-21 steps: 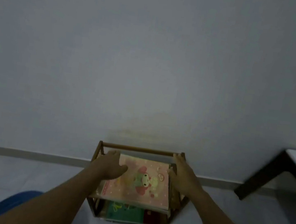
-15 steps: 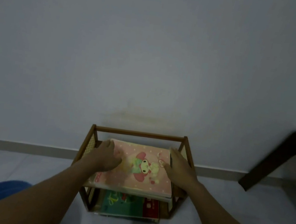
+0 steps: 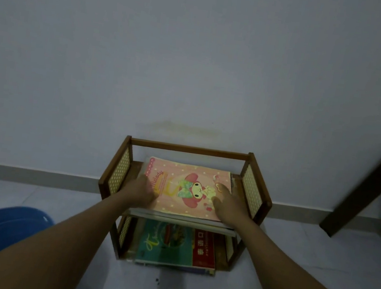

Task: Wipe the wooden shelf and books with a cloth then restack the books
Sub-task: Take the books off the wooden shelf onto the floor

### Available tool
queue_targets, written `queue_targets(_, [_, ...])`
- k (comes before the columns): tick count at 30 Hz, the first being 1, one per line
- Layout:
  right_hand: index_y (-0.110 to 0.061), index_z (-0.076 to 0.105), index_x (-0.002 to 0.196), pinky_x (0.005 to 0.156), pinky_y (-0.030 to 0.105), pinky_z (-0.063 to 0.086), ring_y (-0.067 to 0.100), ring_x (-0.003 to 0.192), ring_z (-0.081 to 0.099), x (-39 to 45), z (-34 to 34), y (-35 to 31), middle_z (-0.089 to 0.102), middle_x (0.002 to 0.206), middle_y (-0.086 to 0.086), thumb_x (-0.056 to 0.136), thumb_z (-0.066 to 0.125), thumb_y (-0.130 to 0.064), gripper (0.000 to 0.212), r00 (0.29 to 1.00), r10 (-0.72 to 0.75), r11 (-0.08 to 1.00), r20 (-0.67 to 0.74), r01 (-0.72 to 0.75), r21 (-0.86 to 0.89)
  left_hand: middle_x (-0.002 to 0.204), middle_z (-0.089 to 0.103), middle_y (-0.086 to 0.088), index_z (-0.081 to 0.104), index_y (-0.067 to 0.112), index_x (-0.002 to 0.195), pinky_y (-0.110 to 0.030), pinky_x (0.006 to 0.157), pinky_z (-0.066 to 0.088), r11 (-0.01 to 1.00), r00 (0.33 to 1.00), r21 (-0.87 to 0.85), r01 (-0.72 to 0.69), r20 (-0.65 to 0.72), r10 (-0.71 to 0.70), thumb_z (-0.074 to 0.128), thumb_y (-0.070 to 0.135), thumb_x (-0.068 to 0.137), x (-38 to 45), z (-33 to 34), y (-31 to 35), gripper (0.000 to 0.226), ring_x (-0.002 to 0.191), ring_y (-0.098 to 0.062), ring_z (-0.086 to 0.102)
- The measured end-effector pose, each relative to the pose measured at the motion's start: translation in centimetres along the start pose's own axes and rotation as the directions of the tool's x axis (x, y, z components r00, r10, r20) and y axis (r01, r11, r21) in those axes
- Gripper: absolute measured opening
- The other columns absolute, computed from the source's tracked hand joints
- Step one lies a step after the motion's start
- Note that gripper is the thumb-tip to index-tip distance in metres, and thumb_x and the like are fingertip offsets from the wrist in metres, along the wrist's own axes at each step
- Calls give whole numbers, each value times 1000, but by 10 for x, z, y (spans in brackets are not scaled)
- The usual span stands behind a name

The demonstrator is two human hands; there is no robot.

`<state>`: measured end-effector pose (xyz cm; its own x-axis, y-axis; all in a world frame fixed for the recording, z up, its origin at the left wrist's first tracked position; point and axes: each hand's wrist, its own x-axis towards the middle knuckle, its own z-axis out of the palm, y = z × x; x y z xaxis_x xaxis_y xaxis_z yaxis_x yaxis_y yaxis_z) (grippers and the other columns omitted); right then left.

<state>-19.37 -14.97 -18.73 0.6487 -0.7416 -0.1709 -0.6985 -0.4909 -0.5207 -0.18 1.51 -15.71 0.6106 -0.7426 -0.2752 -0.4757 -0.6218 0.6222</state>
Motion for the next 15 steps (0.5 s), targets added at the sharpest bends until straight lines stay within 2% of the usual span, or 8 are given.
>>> queue_targets(3, [-16, 36, 139, 92, 33, 44, 28, 122, 49, 1, 0, -9, 45, 142, 11, 91, 57, -26, 54, 992, 100, 983, -82, -86, 160, 93, 64, -7, 57, 14, 88, -30, 72, 55, 982, 996, -165, 93, 17, -92, 66, 15, 85, 8, -1, -7, 9, 84, -16, 63])
queue_targets(5, [-13, 39, 136, 91, 34, 46, 28, 121, 52, 5, -5, -12, 52, 135, 9, 86, 67, -23, 59, 978, 186, 950, -96, -154, 271, 95, 65, -10, 58, 9, 94, -29, 67, 54, 947, 981, -256, 192, 46, -186, 70, 13, 81, 14, -5, -8, 18, 83, -19, 64])
queue_targets(7, [-12, 40, 135, 88, 33, 48, 29, 117, 55, 10, -8, -13, 55, 130, 9, 80, 74, -20, 64, 954, 294, 878, -54, -247, 409, 100, 64, -11, 57, 5, 101, -31, 67, 54, 909, 967, -331, 253, 85, -238, 73, 11, 79, 17, -9, -6, 27, 87, -23, 64])
queue_targets(10, [-7, 55, 120, 88, 42, 55, 30, 100, 62, 21, -12, -6, 64, 114, 12, 74, 77, -14, 51, 916, 395, 735, 66, -359, 575, 108, 63, -16, 56, 0, 107, -32, 62, 52, 851, 945, -411, 326, 155, -288, 76, 9, 74, 25, -13, -11, 40, 88, -27, 63])
queue_targets(12, [-5, 61, 109, 85, 48, 56, 32, 91, 66, 27, -15, -3, 67, 103, 15, 72, 74, -10, 39, 905, 405, 663, 130, -388, 640, 109, 66, -17, 59, 1, 107, -40, 74, 55, 814, 929, -449, 368, 205, -307, 80, 10, 69, 32, -16, -16, 45, 93, -30, 65])
queue_targets(14, [-4, 64, 105, 81, 51, 57, 36, 87, 68, 31, -13, -2, 69, 98, 17, 71, 73, -9, 36, 896, 408, 587, 175, -405, 701, 105, 70, -17, 62, 3, 104, -47, 89, 53, 785, 914, -469, 404, 251, -320, 83, 9, 64, 35, -19, -18, 45, 95, -33, 67])
queue_targets(15, [-4, 64, 104, 80, 51, 57, 36, 86, 68, 33, -9, -1, 70, 96, 18, 71, 73, -10, 35, 895, 414, 568, 166, -397, 721, 103, 71, -17, 63, 3, 103, -49, 91, 53, 774, 910, -482, 410, 271, -314, 83, 8, 64, 36, -19, -20, 44, 94, -33, 68])
